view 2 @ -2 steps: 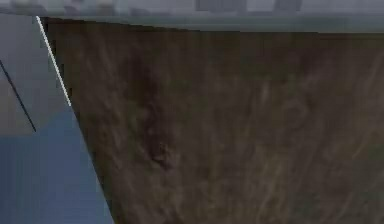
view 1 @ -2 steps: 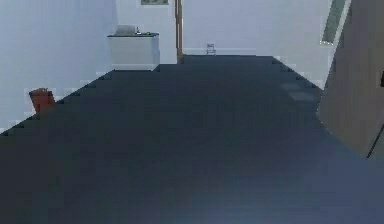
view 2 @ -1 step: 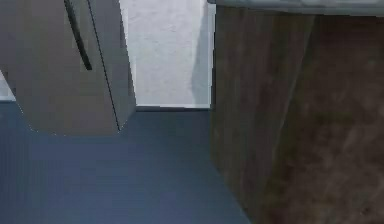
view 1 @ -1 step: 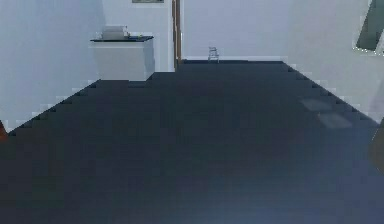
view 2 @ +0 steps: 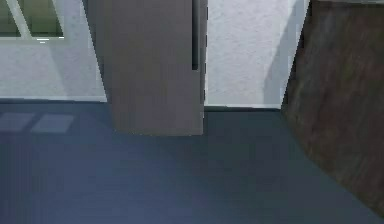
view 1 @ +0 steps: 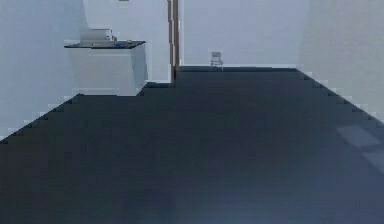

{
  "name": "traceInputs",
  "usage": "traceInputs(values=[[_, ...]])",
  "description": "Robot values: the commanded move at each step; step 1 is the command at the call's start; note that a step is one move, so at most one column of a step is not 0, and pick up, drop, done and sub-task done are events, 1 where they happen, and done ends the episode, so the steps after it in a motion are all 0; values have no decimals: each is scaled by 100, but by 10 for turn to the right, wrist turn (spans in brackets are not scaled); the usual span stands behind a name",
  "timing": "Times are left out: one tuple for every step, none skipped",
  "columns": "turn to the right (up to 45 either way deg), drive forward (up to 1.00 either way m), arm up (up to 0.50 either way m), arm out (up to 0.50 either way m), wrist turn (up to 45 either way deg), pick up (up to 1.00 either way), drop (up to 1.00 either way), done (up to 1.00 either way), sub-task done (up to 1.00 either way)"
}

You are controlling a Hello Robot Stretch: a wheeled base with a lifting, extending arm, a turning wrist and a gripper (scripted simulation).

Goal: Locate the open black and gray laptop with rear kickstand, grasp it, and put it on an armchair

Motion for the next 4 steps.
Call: traceInputs(values=[[0, 100, 0, 0, 0, 0, 0, 0, 0], [0, 100, 0, 0, 0, 0, 0, 0, 0], [0, 100, 0, 0, 0, 0, 0, 0, 0], [0, 100, 0, 0, 0, 0, 0, 0, 0]])
